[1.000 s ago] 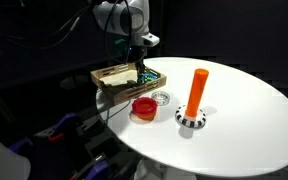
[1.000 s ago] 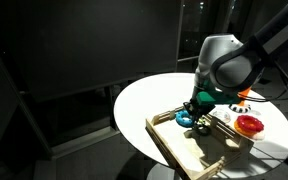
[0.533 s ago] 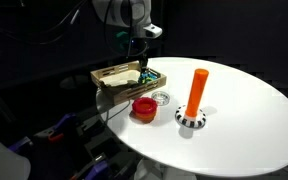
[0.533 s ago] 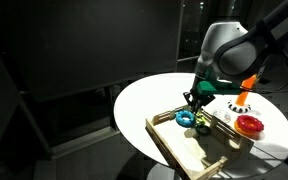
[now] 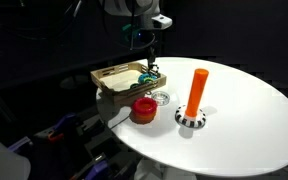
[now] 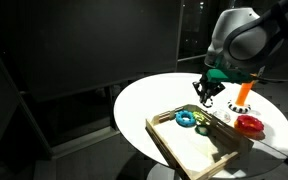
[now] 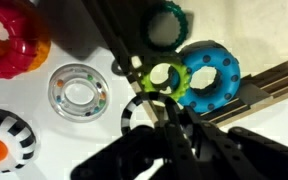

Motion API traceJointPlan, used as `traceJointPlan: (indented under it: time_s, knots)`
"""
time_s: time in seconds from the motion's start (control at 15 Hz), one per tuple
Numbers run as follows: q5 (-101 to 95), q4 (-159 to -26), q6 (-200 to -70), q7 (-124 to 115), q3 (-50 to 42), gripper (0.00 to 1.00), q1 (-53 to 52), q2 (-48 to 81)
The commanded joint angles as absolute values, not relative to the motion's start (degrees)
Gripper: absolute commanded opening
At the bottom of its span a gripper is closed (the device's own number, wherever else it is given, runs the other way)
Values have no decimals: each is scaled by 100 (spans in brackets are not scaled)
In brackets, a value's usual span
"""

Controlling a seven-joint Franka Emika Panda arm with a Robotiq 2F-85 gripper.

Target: Take the striped ring off of the tray

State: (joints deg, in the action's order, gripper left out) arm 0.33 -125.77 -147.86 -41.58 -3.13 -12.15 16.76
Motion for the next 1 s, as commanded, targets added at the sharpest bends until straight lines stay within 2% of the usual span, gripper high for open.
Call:
traceJointPlan:
  time_s: [0.0, 0.93]
  knots:
    - [-186, -12783, -14504, -4398, -473, 5, -1075, 1400]
    - [161, -12794, -14865, -4236, -550, 5, -579, 1907]
